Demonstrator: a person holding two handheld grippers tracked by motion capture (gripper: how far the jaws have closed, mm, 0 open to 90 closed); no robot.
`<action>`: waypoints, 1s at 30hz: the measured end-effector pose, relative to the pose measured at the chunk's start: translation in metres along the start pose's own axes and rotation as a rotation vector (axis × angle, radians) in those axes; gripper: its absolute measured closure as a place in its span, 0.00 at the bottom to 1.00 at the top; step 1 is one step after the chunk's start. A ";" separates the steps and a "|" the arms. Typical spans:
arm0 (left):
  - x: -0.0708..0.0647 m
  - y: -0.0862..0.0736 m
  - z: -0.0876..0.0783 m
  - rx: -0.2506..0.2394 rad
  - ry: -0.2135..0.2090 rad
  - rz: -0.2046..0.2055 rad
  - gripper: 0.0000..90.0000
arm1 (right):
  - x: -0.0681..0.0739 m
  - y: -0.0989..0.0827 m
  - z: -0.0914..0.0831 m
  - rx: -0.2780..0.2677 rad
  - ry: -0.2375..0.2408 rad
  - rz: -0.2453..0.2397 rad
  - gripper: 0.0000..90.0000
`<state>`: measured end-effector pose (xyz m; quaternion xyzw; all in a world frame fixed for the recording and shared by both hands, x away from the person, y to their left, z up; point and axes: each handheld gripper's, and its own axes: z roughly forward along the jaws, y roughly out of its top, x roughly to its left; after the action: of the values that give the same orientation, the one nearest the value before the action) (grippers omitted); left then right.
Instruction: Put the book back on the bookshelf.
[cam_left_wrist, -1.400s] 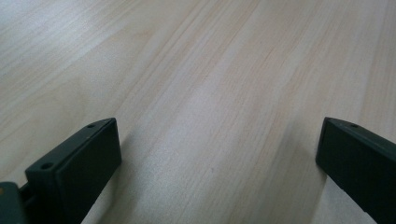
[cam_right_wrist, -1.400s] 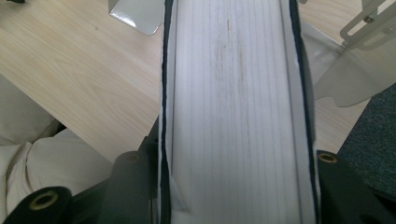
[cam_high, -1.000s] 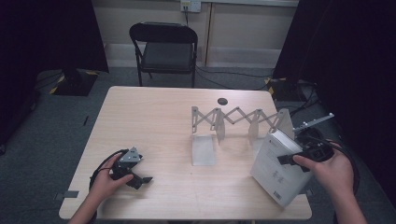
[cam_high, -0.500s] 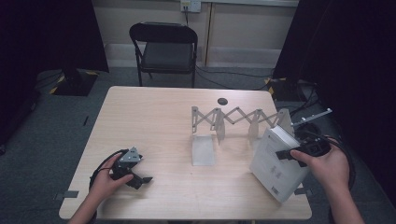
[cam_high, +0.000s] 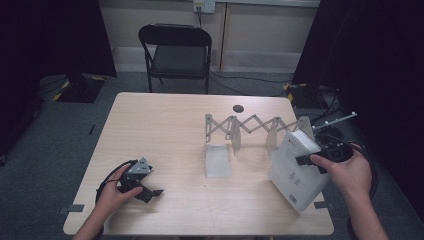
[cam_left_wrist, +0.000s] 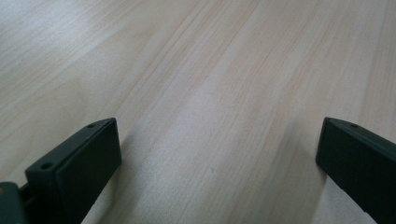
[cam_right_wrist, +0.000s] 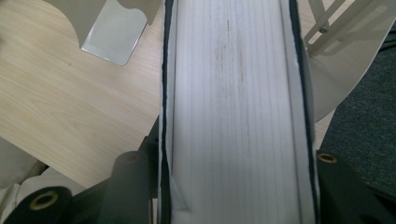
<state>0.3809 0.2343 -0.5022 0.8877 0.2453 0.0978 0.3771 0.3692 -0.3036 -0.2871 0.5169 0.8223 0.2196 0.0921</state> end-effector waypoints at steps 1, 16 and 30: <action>0.000 0.000 0.000 0.000 0.000 0.000 0.00 | 0.000 0.001 0.000 0.000 -0.002 0.003 0.59; 0.000 0.000 0.000 0.000 0.000 0.000 0.00 | -0.006 0.007 0.002 -0.021 -0.017 0.045 0.59; 0.000 0.000 0.000 0.000 0.000 0.000 0.00 | -0.007 0.013 0.007 -0.017 -0.031 0.059 0.59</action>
<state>0.3809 0.2343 -0.5022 0.8877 0.2453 0.0978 0.3771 0.3854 -0.3033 -0.2883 0.5434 0.8033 0.2211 0.1024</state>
